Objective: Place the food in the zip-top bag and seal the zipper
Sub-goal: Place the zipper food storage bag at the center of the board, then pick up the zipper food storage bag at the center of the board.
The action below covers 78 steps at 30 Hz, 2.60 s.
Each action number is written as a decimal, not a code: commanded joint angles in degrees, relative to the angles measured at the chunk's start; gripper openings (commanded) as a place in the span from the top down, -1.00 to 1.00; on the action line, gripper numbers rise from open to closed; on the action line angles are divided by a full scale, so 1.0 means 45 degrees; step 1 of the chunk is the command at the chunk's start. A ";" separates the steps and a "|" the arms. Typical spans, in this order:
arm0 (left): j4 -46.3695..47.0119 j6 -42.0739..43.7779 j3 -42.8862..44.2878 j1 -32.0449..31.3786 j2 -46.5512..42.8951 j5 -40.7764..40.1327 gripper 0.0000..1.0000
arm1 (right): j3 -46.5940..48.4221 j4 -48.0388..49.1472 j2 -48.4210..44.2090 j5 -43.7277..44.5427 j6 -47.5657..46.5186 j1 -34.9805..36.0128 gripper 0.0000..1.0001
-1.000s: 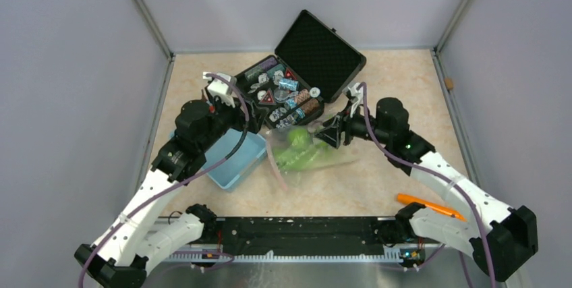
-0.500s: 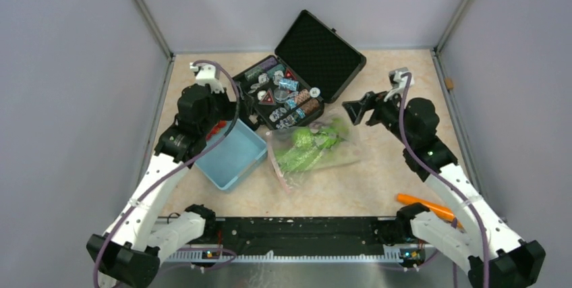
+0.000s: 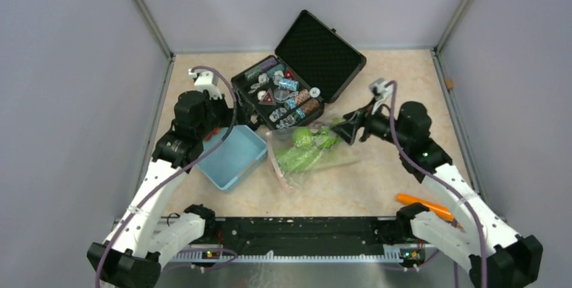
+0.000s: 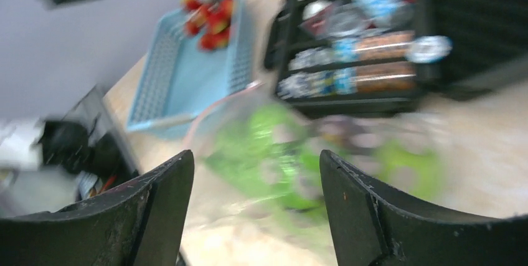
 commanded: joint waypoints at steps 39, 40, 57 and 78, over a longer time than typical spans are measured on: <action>0.1160 0.0638 -0.1495 0.0060 -0.1442 -0.0270 -0.97 | -0.4019 1.3560 0.9060 1.2989 -1.5013 1.4888 -0.67; 0.1146 0.0620 -0.1483 0.0062 -0.1443 -0.0263 -0.97 | -0.3942 1.3848 0.9285 1.3158 -1.5046 1.4866 -0.65; 0.1004 0.0714 -0.1448 0.0060 -0.1347 0.0000 -0.97 | -0.3133 1.4483 0.9510 1.4183 -1.5494 1.4021 1.00; 0.4630 0.1170 -0.2084 0.0068 -0.1367 0.6791 -0.97 | -0.1966 0.3589 -0.2735 0.1047 -0.6538 0.4408 1.00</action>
